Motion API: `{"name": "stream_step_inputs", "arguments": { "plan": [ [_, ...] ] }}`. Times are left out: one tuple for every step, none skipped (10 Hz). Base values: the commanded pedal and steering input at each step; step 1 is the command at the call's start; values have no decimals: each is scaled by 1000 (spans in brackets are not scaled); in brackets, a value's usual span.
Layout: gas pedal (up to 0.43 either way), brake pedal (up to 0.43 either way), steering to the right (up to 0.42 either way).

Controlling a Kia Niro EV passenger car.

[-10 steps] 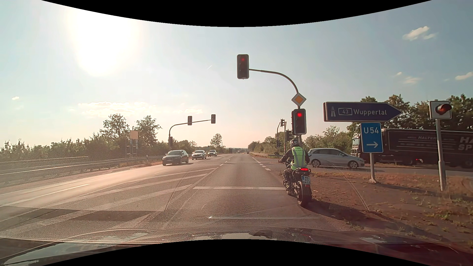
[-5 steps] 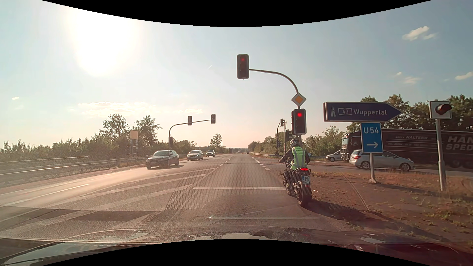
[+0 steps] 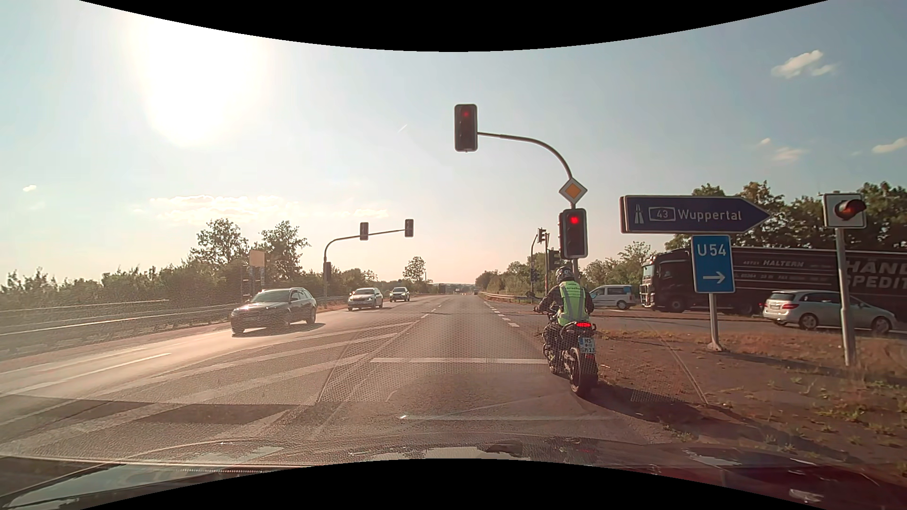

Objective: Follow the waypoints while adhering to traffic rules and regulations

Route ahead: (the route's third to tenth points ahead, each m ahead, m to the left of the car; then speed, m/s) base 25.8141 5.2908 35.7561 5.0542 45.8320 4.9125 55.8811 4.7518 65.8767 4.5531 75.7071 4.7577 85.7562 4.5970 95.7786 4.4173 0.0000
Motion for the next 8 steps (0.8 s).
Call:
{"name": "stream_step_inputs", "arguments": {
  "plan": [
    [0,0,2],
    [0,0,2],
    [0,0,2],
    [0,0,2],
    [0,0,2],
    [0,0,2],
    [0,0,1],
    [0,0,2]
  ]
}}
